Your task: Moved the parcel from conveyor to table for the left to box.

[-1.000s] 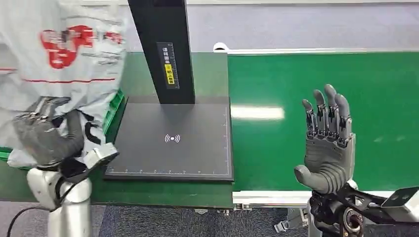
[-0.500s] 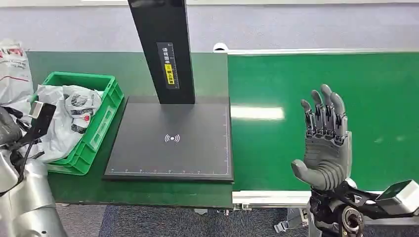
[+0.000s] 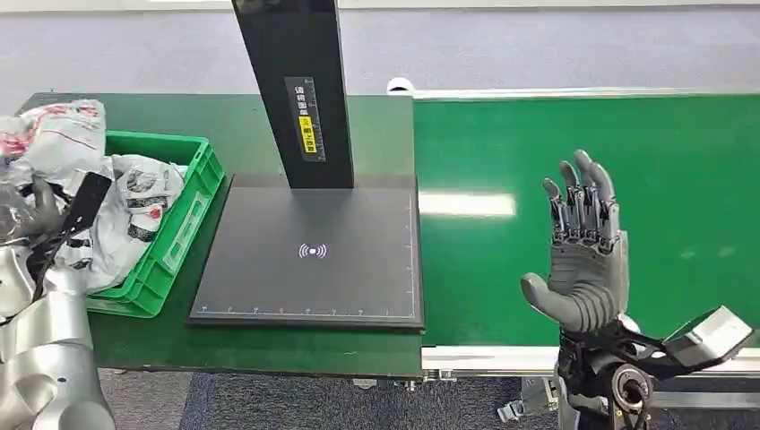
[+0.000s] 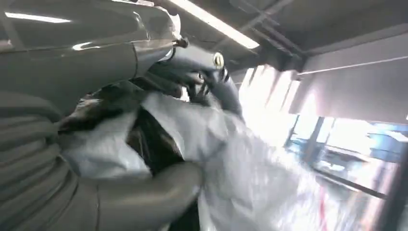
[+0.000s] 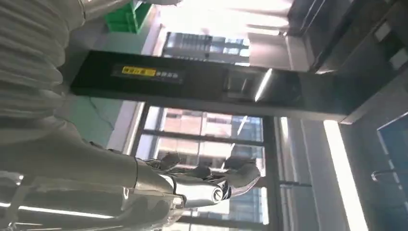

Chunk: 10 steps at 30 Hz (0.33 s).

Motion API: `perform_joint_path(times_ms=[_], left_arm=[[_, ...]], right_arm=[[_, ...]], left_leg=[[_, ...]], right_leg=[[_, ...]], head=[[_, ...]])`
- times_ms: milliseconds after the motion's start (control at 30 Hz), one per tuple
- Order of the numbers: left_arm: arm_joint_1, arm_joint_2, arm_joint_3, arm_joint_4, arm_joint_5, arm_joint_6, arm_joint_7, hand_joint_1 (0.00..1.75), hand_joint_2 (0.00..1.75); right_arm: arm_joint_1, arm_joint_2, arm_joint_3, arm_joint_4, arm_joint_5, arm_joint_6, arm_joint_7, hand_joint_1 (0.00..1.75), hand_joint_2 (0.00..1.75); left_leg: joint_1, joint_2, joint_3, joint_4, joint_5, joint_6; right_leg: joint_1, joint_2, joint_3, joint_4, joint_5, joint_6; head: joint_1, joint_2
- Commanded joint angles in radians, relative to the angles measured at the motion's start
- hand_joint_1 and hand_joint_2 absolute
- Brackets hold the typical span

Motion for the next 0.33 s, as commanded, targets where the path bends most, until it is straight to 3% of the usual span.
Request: perform_joint_path(times_ms=[33,233,333], left_arm=[[0.033,-0.099,-0.046,-0.148,0.015,0.0,-0.11,0.0,1.75],[0.043,-0.128,-0.076,-0.211,0.133,0.0,-0.159,0.0,1.75],[0.067,-0.172,-0.052,-0.315,0.232,0.0,-0.271,0.0,1.75]], right_arm=[[-0.045,-0.01,0.007,0.103,0.015,-0.022,-0.01,0.0,1.75],[-0.034,-0.016,0.001,0.11,0.021,-0.031,-0.019,0.0,1.75],[-0.031,-0.016,-0.001,0.11,0.026,-0.037,-0.023,0.0,1.75]], left_leg=[[0.0,-0.002,0.0,0.0,0.0,0.001],[0.0,-0.003,0.0,0.0,0.0,0.001],[0.0,-0.003,0.0,-0.002,0.001,0.001]], right_leg=[[0.0,0.0,0.001,-0.001,0.0,0.0],[0.0,0.0,0.001,-0.001,0.0,0.0],[0.0,0.001,0.001,-0.002,0.001,0.0]], head=[[0.0,0.0],[0.0,0.0],[0.0,0.0]])
